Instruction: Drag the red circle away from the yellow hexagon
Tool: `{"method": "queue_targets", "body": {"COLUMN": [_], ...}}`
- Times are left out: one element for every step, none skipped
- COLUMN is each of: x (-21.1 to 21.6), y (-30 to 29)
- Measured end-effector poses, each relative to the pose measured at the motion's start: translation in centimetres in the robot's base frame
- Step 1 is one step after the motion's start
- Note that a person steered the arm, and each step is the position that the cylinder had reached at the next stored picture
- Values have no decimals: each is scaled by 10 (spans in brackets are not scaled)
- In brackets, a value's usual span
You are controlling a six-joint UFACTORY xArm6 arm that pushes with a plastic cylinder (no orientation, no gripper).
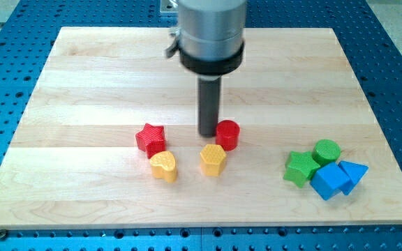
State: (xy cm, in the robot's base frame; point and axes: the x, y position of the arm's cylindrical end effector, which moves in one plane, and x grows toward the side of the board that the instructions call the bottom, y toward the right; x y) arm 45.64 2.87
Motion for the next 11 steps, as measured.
{"method": "queue_targets", "body": {"x": [-30,7,58,71,66,54,30,36,48,59,-5], "y": [73,101,101,80,16,-22,5,33,64,89,65]}}
